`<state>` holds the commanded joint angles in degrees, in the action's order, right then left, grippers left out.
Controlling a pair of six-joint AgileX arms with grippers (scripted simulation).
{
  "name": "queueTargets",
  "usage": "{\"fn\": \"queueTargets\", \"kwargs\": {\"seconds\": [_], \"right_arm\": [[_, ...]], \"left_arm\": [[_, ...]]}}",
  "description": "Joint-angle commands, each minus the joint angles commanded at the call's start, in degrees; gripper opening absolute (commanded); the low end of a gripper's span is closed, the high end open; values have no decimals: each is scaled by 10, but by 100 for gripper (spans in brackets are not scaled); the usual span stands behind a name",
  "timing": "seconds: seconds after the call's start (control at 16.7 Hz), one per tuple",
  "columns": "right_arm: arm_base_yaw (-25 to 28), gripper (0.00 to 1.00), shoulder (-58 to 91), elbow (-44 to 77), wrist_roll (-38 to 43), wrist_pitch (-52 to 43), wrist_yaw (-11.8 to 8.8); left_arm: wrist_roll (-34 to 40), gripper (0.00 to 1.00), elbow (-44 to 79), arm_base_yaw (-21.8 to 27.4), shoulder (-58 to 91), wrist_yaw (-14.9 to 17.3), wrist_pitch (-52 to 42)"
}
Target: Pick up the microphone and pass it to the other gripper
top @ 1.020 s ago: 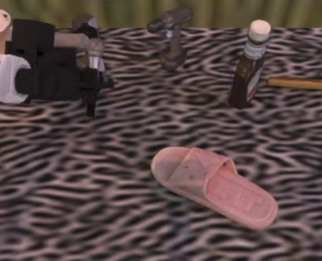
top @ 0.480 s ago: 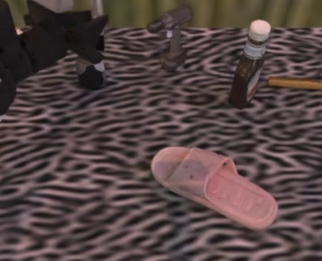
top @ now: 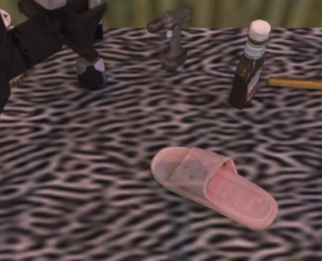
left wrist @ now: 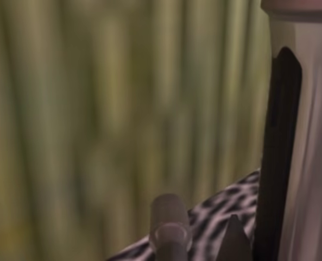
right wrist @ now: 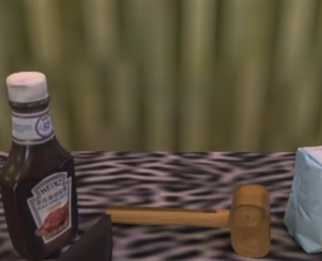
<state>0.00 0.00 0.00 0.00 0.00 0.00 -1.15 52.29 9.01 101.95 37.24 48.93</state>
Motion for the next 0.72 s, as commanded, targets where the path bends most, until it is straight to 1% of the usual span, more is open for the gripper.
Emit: {"fn": "queueTargets", "kwargs": {"seconds": [0.12,0.24,0.36,0.6,0.72], "right_arm": [[0,100,0,0,0,0,0],[0,100,0,0,0,0,0],[0,100,0,0,0,0,0],[0,100,0,0,0,0,0],[0,100,0,0,0,0,0]], "left_arm": [[1,0,-2,9,-4,-9,-1],[3,0,-9,40,-20,-40,-3],[7,0,-21,86,-44,-87,-9],[16,0,-52,197,-101,-209,-24],[18,0,-65,244,-127,-257,-29]]}}
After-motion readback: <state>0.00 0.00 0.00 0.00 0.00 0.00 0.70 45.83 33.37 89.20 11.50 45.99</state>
